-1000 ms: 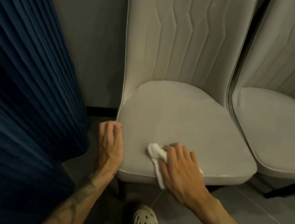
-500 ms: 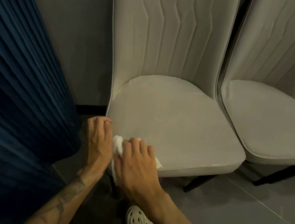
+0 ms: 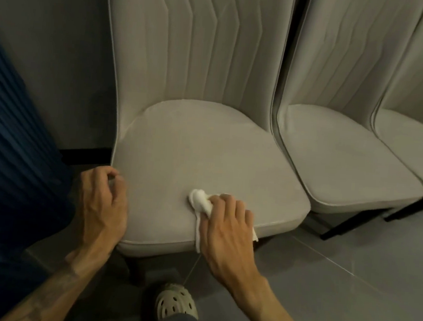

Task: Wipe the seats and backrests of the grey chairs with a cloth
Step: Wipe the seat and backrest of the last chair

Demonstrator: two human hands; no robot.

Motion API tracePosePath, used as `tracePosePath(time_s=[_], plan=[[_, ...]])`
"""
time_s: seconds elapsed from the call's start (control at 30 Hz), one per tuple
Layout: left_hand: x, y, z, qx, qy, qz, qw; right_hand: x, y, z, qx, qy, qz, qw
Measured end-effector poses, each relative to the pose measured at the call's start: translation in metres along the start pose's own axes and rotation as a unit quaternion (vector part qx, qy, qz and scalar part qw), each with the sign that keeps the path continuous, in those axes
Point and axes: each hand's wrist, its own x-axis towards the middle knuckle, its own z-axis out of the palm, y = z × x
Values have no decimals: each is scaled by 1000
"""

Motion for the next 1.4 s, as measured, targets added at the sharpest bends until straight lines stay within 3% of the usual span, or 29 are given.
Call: tracePosePath(time_s=[0.13,0.3,0.37,0.5,0.6,0.73,0.8,0.87,1.0,1.07,1.27,1.4], plan=[[-1,-1,-1,27,-5,4,1000,-3,57,-15,-22,-13,-21,999],[-1,-1,-1,34,-2,5,999,10,122,-32,-80,6,155,985],[-1,0,-2,37,-10,1,999,15,97,-25,-84,11,123,989],[0,2,-3,46,-19,0,999,31,33,-6,-17,-31,-28,999],[0,2,-3,55,-16,8,998,40,59,-11,-2,-55,-60,997],[-1,3,-4,67,-20,6,998,53,144,-27,-56,-65,94,992],[0,6,-5,88,-16,16,996,69,151,-27,-50,-82,152,984],[3,8,-8,114,-18,31,993,88,120,-18,-40,-79,127,988],[21,15,-8,137,-33,62,988,122,21,16,19,-93,-45,994],[37,19,-4,150,-37,77,985,147,9,25,16,-84,-76,993],[107,33,28,222,-54,106,968,237,86,49,-33,-55,93,994],[129,34,40,221,-22,94,971,291,76,71,-23,-29,190,981]])
